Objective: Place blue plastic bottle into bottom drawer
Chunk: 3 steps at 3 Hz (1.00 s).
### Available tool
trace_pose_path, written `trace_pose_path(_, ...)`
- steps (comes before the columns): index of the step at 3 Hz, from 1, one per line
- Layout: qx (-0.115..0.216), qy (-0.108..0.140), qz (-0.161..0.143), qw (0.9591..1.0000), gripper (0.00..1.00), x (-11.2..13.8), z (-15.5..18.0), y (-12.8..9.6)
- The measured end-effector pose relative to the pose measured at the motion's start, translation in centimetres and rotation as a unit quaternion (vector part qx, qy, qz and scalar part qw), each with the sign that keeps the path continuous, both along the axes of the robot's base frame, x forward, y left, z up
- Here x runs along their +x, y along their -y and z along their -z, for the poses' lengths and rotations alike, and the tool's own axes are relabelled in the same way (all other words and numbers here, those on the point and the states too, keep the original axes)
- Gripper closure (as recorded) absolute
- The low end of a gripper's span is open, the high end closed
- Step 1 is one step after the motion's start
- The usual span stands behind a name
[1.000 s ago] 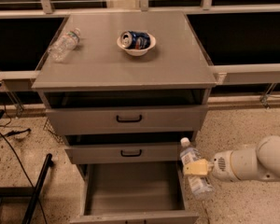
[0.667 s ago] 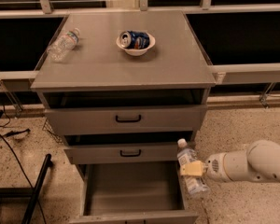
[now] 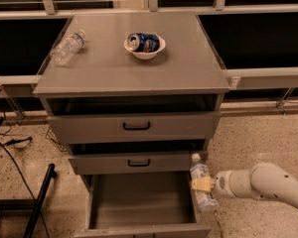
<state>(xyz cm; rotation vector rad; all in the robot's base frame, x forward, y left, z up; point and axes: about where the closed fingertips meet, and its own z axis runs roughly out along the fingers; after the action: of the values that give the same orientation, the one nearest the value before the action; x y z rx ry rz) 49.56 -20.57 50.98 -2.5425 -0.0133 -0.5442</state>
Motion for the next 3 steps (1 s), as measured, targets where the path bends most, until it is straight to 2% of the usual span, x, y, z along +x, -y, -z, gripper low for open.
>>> trace_pose_path(1, 0.000, 0.000, 0.000, 1.0000, 1.00, 0.0, 0.0, 0.0)
trace_pose_path(3, -0.014, 0.002, -0.020, 0.9997, 1.00, -0.3, 3.9, -0.7)
